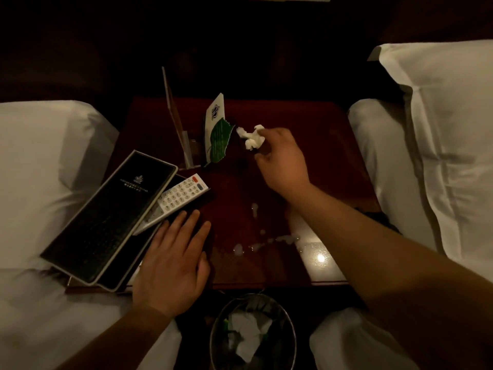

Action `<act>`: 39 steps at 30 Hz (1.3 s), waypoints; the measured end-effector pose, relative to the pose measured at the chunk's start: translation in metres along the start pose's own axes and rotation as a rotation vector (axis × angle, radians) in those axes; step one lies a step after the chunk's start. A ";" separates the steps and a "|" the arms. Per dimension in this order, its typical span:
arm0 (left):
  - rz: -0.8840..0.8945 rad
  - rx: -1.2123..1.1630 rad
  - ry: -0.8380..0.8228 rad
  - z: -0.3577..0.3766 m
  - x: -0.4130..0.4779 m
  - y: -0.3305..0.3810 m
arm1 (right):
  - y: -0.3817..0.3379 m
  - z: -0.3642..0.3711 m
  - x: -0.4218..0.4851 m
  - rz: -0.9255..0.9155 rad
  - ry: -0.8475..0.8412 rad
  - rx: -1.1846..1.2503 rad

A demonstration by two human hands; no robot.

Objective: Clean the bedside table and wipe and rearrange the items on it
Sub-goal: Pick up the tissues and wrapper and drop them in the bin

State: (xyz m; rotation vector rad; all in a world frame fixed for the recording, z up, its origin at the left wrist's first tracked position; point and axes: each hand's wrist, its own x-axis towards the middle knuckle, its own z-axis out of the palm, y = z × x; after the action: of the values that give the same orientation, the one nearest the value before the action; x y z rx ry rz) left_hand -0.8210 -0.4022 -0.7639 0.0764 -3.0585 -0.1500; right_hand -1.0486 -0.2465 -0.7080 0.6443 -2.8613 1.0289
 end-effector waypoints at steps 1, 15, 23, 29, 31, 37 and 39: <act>0.002 0.000 -0.001 0.000 0.000 0.000 | 0.005 0.004 0.009 0.016 -0.022 -0.037; -0.007 0.016 -0.023 -0.003 0.001 0.001 | 0.006 0.000 0.002 -0.130 -0.006 -0.152; -0.011 0.011 -0.005 -0.005 0.001 0.003 | -0.024 -0.049 -0.137 -0.206 0.043 0.293; -0.021 0.021 -0.007 -0.005 0.001 0.004 | -0.003 -0.036 -0.239 -0.233 -0.105 0.392; -0.027 0.032 -0.015 -0.005 0.001 0.004 | 0.009 -0.021 -0.266 -0.207 -0.130 0.363; -0.028 0.041 -0.004 -0.005 0.000 0.005 | 0.047 0.050 -0.302 0.006 -0.452 0.076; -0.027 0.037 0.006 -0.004 0.000 0.005 | 0.060 0.076 -0.306 0.098 -0.568 0.016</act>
State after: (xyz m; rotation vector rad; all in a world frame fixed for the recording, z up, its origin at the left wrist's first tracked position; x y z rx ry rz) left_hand -0.8212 -0.3981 -0.7592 0.1204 -3.0551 -0.0953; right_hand -0.7845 -0.1376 -0.8548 0.9378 -3.3966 1.0146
